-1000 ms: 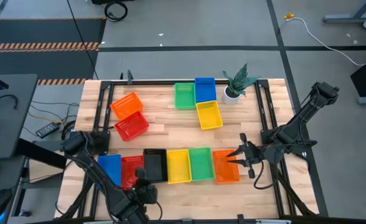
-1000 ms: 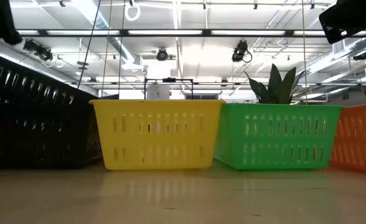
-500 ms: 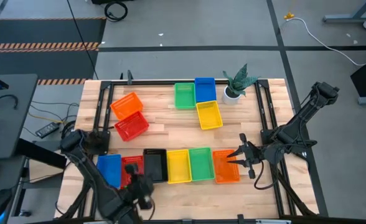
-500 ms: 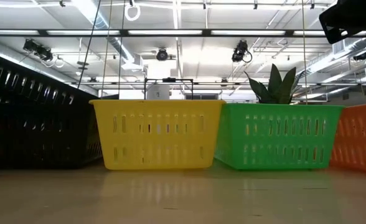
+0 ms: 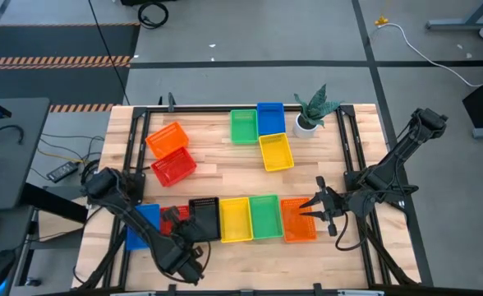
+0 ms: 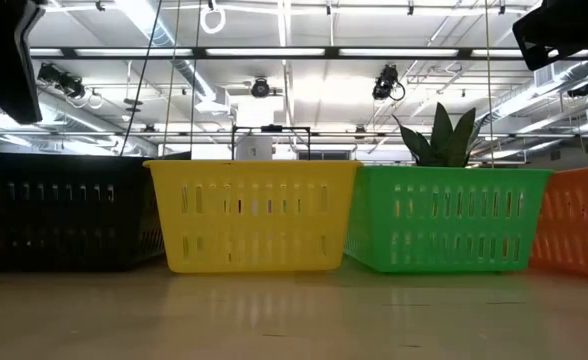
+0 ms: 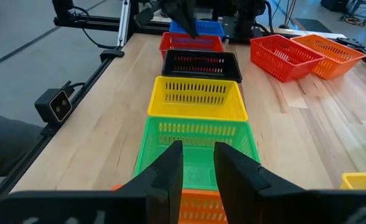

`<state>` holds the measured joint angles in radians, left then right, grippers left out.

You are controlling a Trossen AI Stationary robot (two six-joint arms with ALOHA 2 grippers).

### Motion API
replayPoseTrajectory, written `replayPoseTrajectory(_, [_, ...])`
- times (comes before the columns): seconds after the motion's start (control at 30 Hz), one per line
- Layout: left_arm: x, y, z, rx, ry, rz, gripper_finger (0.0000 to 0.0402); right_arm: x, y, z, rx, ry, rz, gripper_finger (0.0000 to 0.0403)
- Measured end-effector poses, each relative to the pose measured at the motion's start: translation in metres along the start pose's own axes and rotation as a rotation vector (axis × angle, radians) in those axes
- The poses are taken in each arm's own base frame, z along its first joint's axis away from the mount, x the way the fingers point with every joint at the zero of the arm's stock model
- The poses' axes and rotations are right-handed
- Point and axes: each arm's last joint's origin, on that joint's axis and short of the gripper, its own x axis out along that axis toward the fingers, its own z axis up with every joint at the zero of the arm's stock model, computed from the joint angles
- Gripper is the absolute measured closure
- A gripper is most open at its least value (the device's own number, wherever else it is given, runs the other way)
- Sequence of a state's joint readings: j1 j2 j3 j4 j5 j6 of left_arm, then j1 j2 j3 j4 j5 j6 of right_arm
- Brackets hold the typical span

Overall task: Stack baskets by color
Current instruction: Stack the top red bin on top of the red bin

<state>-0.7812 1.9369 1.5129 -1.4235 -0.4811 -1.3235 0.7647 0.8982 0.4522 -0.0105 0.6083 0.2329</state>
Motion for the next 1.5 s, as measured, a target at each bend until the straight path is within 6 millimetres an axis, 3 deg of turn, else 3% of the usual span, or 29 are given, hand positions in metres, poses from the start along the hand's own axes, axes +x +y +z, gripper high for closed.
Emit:
replayPoseTrajectory(0.23, [-0.022, 0.007, 0.012, -0.010, -0.094, 0.018, 0.0390, 0.000, 0.000, 0.000, -0.001, 0.002, 0.000, 0.0307])
replayPoseTrajectory(0.4, [-0.030, 0.016, 0.033, -0.241, -0.188, 0.034, 0.0397, 0.000, 0.000, 0.000, -0.002, 0.002, -0.001, 0.0307])
replayPoseTrajectory(0.57, [-0.014, 0.039, 0.072, -0.321, -0.166, 0.088, 0.0386, 0.000, 0.000, 0.000, -0.002, 0.002, -0.001, 0.0307])
replayPoseTrajectory(0.73, [0.029, 0.085, 0.097, -0.293, 0.047, 0.184, 0.0348, 0.003, 0.002, -0.003, -0.014, 0.019, -0.005, 0.0307])
replayPoseTrajectory(0.9, [0.069, 0.146, 0.085, -0.411, 0.262, 0.138, 0.0296, 0.011, 0.007, -0.010, -0.035, 0.068, -0.004, 0.0307])
replayPoseTrajectory(1.07, [0.093, 0.183, 0.063, -0.514, 0.239, -0.074, 0.0233, 0.021, 0.013, -0.019, -0.054, 0.109, -0.012, 0.0307])
replayPoseTrajectory(1.27, [0.120, 0.189, 0.035, -0.474, 0.175, -0.148, 0.0203, 0.030, 0.018, -0.026, -0.080, 0.139, -0.020, 0.0307])
replayPoseTrajectory(1.5, [0.136, 0.178, 0.020, -0.393, 0.211, -0.142, 0.0248, 0.035, 0.020, -0.029, -0.110, 0.142, -0.019, 0.0307])
